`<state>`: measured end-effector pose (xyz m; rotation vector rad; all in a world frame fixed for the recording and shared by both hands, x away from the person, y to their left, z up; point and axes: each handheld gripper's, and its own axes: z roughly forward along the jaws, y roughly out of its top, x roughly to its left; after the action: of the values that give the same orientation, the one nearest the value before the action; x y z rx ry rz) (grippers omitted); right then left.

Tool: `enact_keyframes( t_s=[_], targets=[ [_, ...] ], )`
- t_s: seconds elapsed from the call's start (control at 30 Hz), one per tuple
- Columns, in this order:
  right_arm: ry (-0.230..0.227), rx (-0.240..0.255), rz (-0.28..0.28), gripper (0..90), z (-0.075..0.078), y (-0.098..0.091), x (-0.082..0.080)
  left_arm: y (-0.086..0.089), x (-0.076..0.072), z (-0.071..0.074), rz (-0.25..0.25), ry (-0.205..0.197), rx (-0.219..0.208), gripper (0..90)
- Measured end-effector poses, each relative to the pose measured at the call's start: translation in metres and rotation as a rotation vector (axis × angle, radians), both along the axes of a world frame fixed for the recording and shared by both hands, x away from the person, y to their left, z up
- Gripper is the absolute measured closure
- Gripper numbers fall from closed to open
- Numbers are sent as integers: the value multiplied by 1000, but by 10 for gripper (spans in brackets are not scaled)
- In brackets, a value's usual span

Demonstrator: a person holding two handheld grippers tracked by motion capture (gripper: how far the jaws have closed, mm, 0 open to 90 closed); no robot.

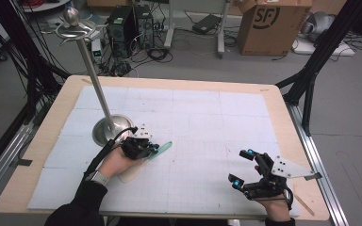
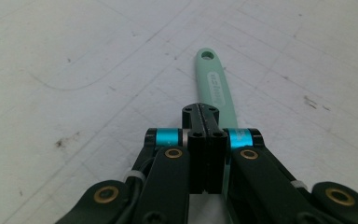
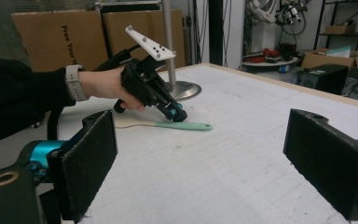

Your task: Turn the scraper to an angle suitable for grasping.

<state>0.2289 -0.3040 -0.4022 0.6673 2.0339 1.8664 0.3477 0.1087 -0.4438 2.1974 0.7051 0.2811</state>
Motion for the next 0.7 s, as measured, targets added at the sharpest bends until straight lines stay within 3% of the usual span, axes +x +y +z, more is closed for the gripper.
enact_keyframes(
  t_s=[0.1, 0.23, 0.47, 0.53, 0.6, 0.7],
  targets=[
    [0, -2, 1, 86, 0, -1, 0, -3, -4, 1, -25, -3, 8, 900],
    [5, -2, -2, 86, -1, -1, 0, -13, -17, 1, -114, -3, 20, 900],
    [-4, -9, 2, 86, 0, 3, 0, -19, -27, 2, -149, -25, 38, 900],
    [-6, -12, 7, 86, 0, 4, 0, -17, -24, 2, -153, -12, 23, 897],
    [-2, -11, 9, 86, 0, 4, 0, -11, -19, 7, -114, -5, -24, 896],
    [-3, -6, 10, 86, -1, 4, 1, -5, -18, 13, -97, -13, -65, 825]
  ],
)
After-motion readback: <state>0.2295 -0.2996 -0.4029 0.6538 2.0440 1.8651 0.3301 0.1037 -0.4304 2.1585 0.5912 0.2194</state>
